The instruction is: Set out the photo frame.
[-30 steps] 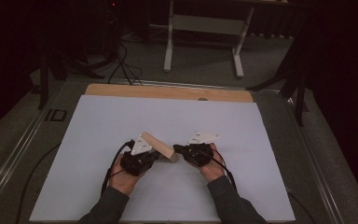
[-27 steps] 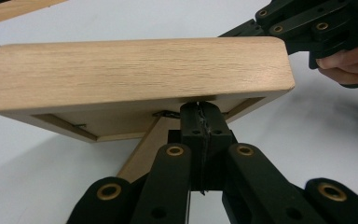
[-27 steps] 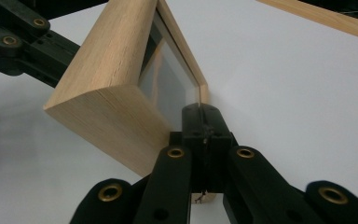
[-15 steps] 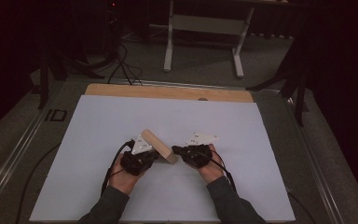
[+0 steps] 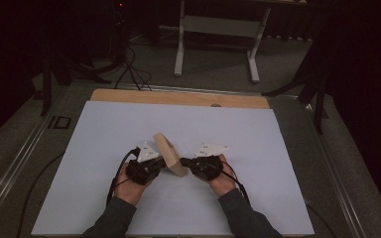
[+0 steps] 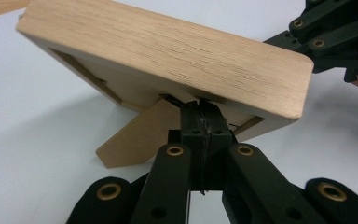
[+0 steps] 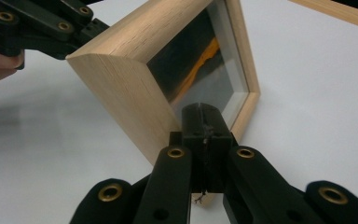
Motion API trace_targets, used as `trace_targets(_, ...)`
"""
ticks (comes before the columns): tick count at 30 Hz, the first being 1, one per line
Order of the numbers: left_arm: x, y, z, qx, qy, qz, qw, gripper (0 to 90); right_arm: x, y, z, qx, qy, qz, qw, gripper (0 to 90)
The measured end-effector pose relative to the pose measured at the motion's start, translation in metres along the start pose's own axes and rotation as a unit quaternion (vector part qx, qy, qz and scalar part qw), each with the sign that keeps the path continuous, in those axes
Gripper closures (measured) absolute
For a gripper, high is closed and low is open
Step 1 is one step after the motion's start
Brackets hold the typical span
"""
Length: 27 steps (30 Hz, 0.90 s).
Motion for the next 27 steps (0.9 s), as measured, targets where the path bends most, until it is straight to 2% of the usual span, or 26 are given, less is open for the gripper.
trace_targets(27,0.004,0.004,-0.013,-0.009,-0.019,-0.002,0.9998,89.8,-0.002,0.007,-0.014,-0.017,-0.018,-0.005,0.9997,90.0)
Point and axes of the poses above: each handheld gripper's, and its own axes: y roughly forward along the jaws, x roughly out of its underside, z roughly to its right, the point moved 7 cm from there along y, roughly forward along the jaws, and after that the axes turned 2 degrees about -y, right-handed, at the moved point
